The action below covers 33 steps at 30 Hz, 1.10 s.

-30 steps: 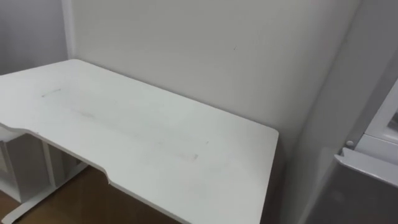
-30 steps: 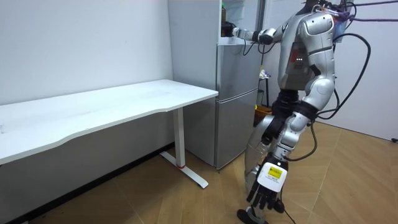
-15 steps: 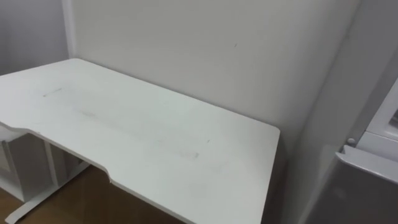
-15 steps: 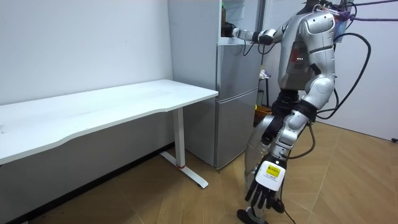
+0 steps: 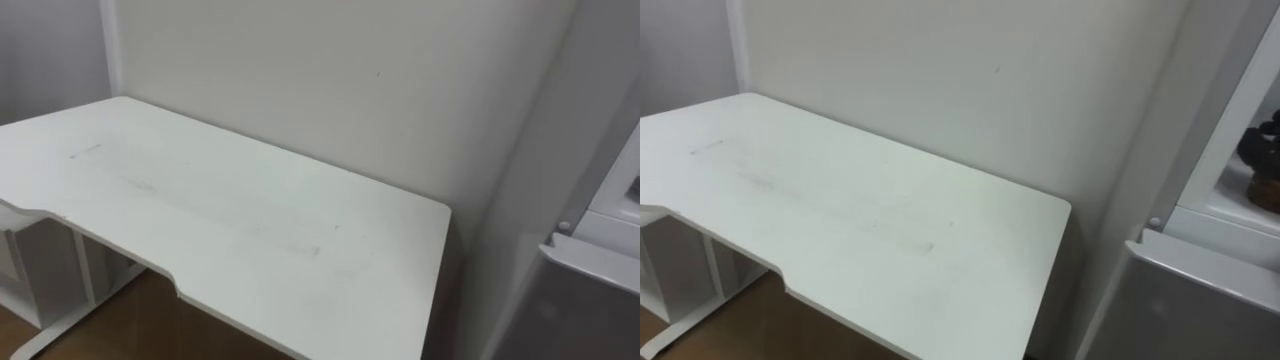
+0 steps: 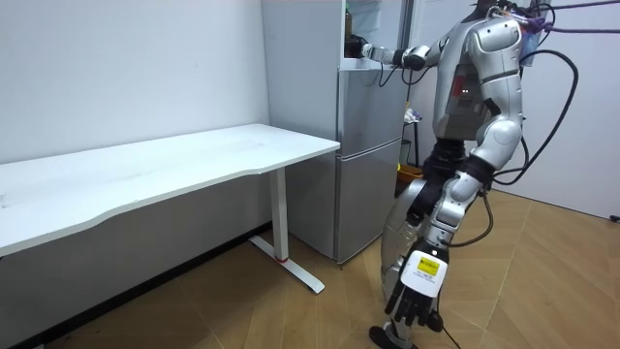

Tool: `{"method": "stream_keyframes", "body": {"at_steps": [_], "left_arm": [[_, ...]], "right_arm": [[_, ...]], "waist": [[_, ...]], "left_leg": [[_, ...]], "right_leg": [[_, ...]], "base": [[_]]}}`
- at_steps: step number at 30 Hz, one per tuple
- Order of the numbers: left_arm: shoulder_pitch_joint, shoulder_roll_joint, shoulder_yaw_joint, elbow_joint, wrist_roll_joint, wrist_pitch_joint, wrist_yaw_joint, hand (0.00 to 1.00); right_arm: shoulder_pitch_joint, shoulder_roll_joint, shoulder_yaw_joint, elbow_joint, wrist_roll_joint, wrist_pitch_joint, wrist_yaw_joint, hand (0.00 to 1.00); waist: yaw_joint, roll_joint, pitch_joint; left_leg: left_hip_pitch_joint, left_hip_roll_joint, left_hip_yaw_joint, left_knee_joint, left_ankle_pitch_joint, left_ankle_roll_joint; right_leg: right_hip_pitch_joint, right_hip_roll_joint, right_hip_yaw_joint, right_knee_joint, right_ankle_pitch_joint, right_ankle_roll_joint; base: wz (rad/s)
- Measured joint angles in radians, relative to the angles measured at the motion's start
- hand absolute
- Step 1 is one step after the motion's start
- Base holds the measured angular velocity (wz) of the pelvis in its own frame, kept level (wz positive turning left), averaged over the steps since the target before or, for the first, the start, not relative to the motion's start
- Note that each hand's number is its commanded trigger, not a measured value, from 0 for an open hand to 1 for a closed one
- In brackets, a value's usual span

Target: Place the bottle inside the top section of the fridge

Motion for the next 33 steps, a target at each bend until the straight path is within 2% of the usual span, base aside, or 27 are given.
{"method": "stream_keyframes", "body": {"at_steps": [4, 5, 6, 7, 12, 15, 21, 28, 33], "left_arm": [[0.022, 0.000, 0.004, -0.016, 0.000, -0.002, 0.003, 0.00], [0.024, 0.000, 0.005, -0.016, 0.000, -0.002, 0.003, 0.00], [0.027, 0.001, 0.005, -0.016, 0.000, -0.003, 0.003, 0.00], [0.030, 0.001, 0.005, -0.016, 0.000, -0.004, 0.003, 0.00], [0.036, 0.002, 0.010, -0.006, 0.000, -0.010, 0.001, 0.00], [0.041, 0.002, 0.016, -0.006, 0.000, -0.014, -0.003, 0.00], [0.055, 0.001, 0.040, 0.000, 0.001, -0.023, -0.010, 0.00], [0.061, 0.001, 0.049, 0.008, 0.001, -0.023, -0.010, 0.00], [0.065, 0.000, 0.050, 0.007, 0.001, -0.023, -0.010, 0.00]], "right_arm": [[0.005, 0.001, 0.000, 0.000, -0.001, 0.009, 0.011, 1.00], [0.012, 0.002, 0.000, 0.000, -0.001, 0.009, 0.011, 0.86], [0.016, 0.003, 0.000, 0.000, -0.001, 0.009, 0.011, 0.25], [0.022, 0.003, -0.001, 0.000, -0.001, 0.009, 0.011, 0.00], [0.050, 0.008, -0.026, 0.000, -0.002, 0.012, 0.022, 0.00], [0.056, 0.007, -0.032, 0.001, -0.002, 0.028, 0.022, 0.00], [0.058, 0.012, -0.031, 0.001, -0.041, 0.035, 0.032, 0.00], [0.069, 0.011, -0.031, 0.001, -0.077, 0.074, 0.056, 0.00], [0.080, 0.011, -0.032, 0.001, -0.091, 0.077, 0.058, 0.00]], "waist": [[-0.002, -0.004, 0.0001], [-0.003, -0.007, 0.0013], [-0.003, -0.010, 0.0007], [-0.006, -0.015, 0.0028], [-0.009, -0.034, 0.0033], [-0.008, -0.037, 0.0031], [-0.006, -0.044, 0.0035], [-0.009, -0.046, 0.0034], [-0.010, -0.046, 0.0027]], "left_leg": [[0.019, -0.001, 0.004, -0.006, 0.000, 0.000], [0.029, -0.002, 0.006, -0.009, -0.001, 0.001], [0.033, -0.002, 0.011, -0.011, -0.001, 0.001], [0.040, -0.001, 0.018, -0.015, 0.000, 0.001], [0.059, -0.002, 0.027, -0.022, -0.002, 0.002], [0.071, -0.002, 0.033, -0.023, -0.004, 0.004], [0.083, 0.003, 0.047, -0.027, -0.009, 0.005], [0.101, 0.005, 0.051, -0.027, -0.014, 0.007], [0.100, 0.005, 0.051, -0.022, -0.017, 0.006]], "right_leg": [[0.018, -0.001, 0.002, -0.002, -0.003, 0.002], [0.029, -0.003, 0.002, -0.005, -0.004, 0.003], [0.032, -0.004, 0.002, -0.004, -0.006, 0.004], [0.039, -0.005, 0.001, -0.004, -0.009, 0.006], [0.061, -0.003, 0.000, -0.006, -0.010, 0.009], [0.071, -0.003, 0.002, -0.005, -0.012, 0.012], [0.074, -0.001, 0.015, -0.001, -0.012, 0.012], [0.088, -0.003, 0.018, 0.010, -0.009, 0.014], [0.086, -0.004, 0.022, 0.015, -0.008, 0.015]], "base": [[0.01], [0.04], [0.08], [0.06], [0.02], [-0.01], [-0.07], [-0.01], [0.00]]}}
